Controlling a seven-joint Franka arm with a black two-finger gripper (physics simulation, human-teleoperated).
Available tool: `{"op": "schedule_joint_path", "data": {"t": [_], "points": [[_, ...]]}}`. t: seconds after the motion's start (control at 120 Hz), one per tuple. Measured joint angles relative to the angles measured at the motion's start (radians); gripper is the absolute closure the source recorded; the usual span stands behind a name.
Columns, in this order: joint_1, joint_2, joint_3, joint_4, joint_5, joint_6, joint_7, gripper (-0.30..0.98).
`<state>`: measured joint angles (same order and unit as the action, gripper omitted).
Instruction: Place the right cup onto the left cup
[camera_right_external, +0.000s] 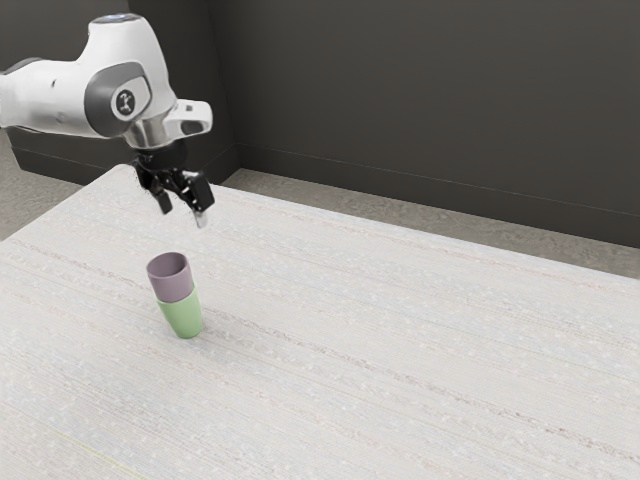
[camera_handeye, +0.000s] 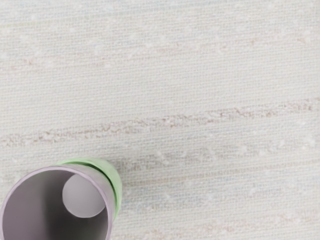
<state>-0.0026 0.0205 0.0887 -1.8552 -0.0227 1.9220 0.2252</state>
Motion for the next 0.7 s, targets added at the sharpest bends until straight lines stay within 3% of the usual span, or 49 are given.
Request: {"op": "schedule_joint_path", "data": {"t": [0.192, 0.358, 0.7], "points": [[-0.059, 0.048, -0.037, 0.14, -0.008, -0.058, 0.001, 0.0], [-0.024, 0.092, -0.043, 0.284, -0.015, -0.125, 0.003, 0.0], [-0.022, 0.095, -0.063, 0.316, -0.018, -0.197, 0.005, 0.0]]}}
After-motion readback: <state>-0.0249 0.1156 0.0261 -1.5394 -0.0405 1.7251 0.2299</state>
